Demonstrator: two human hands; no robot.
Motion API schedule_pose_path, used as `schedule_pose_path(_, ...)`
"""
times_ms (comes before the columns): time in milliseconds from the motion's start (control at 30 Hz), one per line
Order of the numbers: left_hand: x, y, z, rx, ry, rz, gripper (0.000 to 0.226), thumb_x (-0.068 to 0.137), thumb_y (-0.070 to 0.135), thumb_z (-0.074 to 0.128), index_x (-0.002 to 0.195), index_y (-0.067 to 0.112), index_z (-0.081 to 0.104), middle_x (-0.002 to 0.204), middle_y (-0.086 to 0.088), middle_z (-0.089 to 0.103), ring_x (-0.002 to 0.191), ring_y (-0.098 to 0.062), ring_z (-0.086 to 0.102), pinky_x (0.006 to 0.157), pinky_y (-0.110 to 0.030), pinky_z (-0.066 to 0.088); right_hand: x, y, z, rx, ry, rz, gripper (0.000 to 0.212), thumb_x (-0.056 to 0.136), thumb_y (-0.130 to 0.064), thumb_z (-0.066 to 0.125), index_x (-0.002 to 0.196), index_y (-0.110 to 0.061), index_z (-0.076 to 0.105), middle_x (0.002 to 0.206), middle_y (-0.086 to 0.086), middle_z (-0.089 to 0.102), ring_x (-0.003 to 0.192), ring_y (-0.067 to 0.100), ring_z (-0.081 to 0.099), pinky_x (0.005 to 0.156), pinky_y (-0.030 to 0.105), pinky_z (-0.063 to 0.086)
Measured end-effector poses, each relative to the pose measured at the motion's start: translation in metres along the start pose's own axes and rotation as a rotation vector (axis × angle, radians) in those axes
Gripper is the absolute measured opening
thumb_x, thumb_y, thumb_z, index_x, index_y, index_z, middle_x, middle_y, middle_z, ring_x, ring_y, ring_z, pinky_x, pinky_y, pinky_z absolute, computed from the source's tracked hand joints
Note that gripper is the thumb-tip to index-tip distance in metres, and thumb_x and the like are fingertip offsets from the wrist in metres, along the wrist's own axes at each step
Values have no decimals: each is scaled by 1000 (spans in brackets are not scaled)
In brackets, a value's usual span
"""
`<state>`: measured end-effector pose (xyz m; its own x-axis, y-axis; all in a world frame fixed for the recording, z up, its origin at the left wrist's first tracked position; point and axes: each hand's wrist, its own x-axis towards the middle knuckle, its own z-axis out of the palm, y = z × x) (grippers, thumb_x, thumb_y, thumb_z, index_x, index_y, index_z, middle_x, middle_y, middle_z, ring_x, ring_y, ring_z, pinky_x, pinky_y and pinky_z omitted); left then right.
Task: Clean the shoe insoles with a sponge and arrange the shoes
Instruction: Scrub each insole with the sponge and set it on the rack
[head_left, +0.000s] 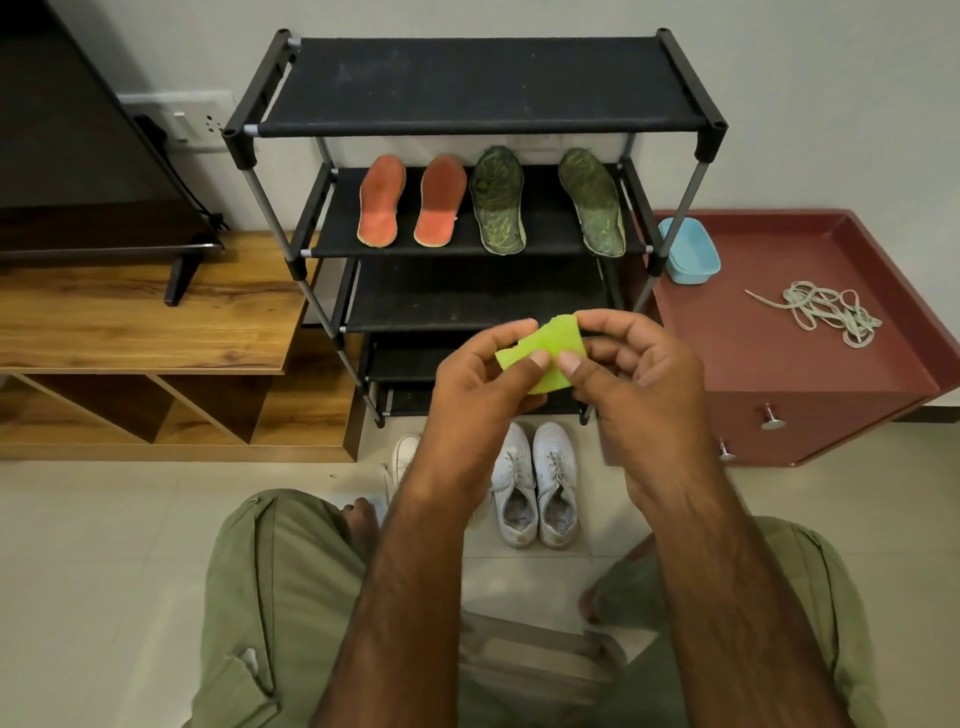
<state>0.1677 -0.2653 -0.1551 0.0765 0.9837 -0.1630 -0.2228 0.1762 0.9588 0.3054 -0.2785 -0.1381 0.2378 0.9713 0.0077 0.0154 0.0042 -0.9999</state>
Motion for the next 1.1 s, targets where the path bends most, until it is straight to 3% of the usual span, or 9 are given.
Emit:
schedule_pose_path(100,1,-2,2,26,52,58,17,94,4,69,111,9,70,107,-11,74,99,-23,72,81,-33,60,-1,-1,-1,10,20,-7,36,87,-4,79,114,-26,70,98,-3,76,94,13,74,78,29,61)
schedule_pose_path(233,0,-1,4,-14,102,97,27,90,-2,72,114,9,64,108,-14,73,103,-28,72,79,-31,61,-1,-2,-2,-49,5,8,56,86,-6,77,134,-28,58,81,-7,70,82,8,68,87,36,60)
schedule_pose_path(300,1,-1,6,-30,153,120,33,88,-4,74,116,11,63,107,-14,73,102,-28,72,81,-36,62,-2,-3,-4,-123,-109,15,76,86,-5,77,150,-29,43,115,-12,73,108,0,64,100,33,52)
schedule_pose_path(400,3,-2,4,-46,191,138,35,87,-4,75,114,13,62,106,-15,73,103,-28,72,82,-39,63,-2,-4,-7,-192,-124,41,100,85,-10,80,159,-42,19,163,-11,36,143,-4,32,110,32,38)
schedule_pose_path(567,3,-1,3,-91,98,144,41,85,-3,76,121,8,60,100,-13,75,94,-25,73,81,-37,62,2,-2,-2,-26,-140,113,75,86,-24,84,150,-28,45,126,-7,71,116,5,67,98,34,55)
schedule_pose_path(733,6,-9,-3,-52,1,150,41,88,-5,72,126,8,62,106,-15,73,95,-24,73,75,-34,62,7,14,-1,39,-37,106,17,90,-7,76,102,-19,78,96,2,80,94,19,76,85,39,62)
schedule_pose_path(800,7,-15,-5,-28,-18,123,32,92,-2,68,122,9,66,104,-16,73,92,-27,72,75,-35,61,8,19,-2,45,-34,107,20,88,0,75,93,-18,79,92,2,79,88,20,76,75,33,62)
schedule_pose_path(933,14,-28,-6,43,60,83,16,101,18,62,105,6,71,68,-13,59,52,-22,51,47,-31,46,17,26,0,103,-17,151,10,95,-11,71,103,-16,76,84,6,78,65,20,71,58,29,56)
schedule_pose_path(1100,23,-35,-5,102,44,93,16,103,17,59,108,7,71,92,-15,73,75,-23,67,61,-32,57,25,32,-2,121,-155,140,38,85,5,77,115,-20,73,106,1,78,94,16,76,74,29,61)
